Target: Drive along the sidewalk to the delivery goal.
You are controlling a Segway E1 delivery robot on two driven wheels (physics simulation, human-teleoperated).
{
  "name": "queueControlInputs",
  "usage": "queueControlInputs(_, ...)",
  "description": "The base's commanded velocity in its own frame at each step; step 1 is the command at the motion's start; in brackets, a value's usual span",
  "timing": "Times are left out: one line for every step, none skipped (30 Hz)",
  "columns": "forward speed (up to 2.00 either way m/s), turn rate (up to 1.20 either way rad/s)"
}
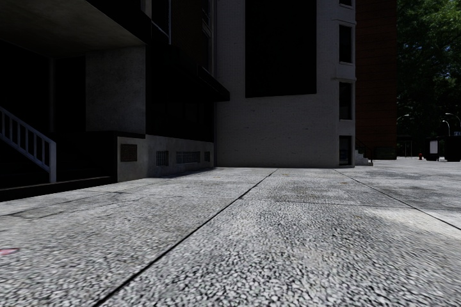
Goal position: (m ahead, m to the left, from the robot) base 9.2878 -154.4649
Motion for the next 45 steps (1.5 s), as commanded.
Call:
queueControlInputs(0.0, 0.0)
queueControlInputs(0.0, 0.0)
queueControlInputs(0.0, 0.0)
queueControlInputs(0.0, 0.0)
queueControlInputs(0.0, 0.0)
queueControlInputs(0.0, 0.0)
queueControlInputs(0.0, 0.0)
queueControlInputs(0.0, 0.0)
queueControlInputs(0.0, 0.0)
queueControlInputs(0.0, 0.0)
queueControlInputs(0.0, 0.0)
queueControlInputs(0.0, 0.0)
queueControlInputs(0.0, 0.0)
queueControlInputs(0.0, 0.0)
queueControlInputs(0.0, 0.0)
queueControlInputs(0.0, 0.0)
queueControlInputs(0.0, 0.0)
queueControlInputs(0.0, 0.0)
queueControlInputs(0.0, 0.0)
queueControlInputs(0.0, 0.0)
queueControlInputs(0.0, 0.0)
queueControlInputs(0.0, 0.0)
queueControlInputs(0.0, 0.0)
queueControlInputs(0.0, 0.0)
queueControlInputs(0.0, 0.0)
queueControlInputs(0.0, 0.0)
queueControlInputs(0.0, 0.0)
queueControlInputs(0.0, 0.0)
queueControlInputs(0.0, 0.0)
queueControlInputs(0.0, 0.0)
queueControlInputs(1.19, -0.88)
queueControlInputs(1.85, -1.2)
queueControlInputs(1.85, -1.2)
queueControlInputs(1.86, -1.2)
queueControlInputs(1.87, -1.2)
queueControlInputs(1.87, -1.2)
queueControlInputs(1.87, -1.2)
queueControlInputs(1.87, -1.2)
queueControlInputs(1.87, -1.2)
queueControlInputs(1.88, -1.2)
queueControlInputs(1.88, -1.2)
queueControlInputs(1.89, -1.2)
queueControlInputs(1.89, -1.2)
queueControlInputs(1.89, -1.2)
queueControlInputs(1.9, -1.2)
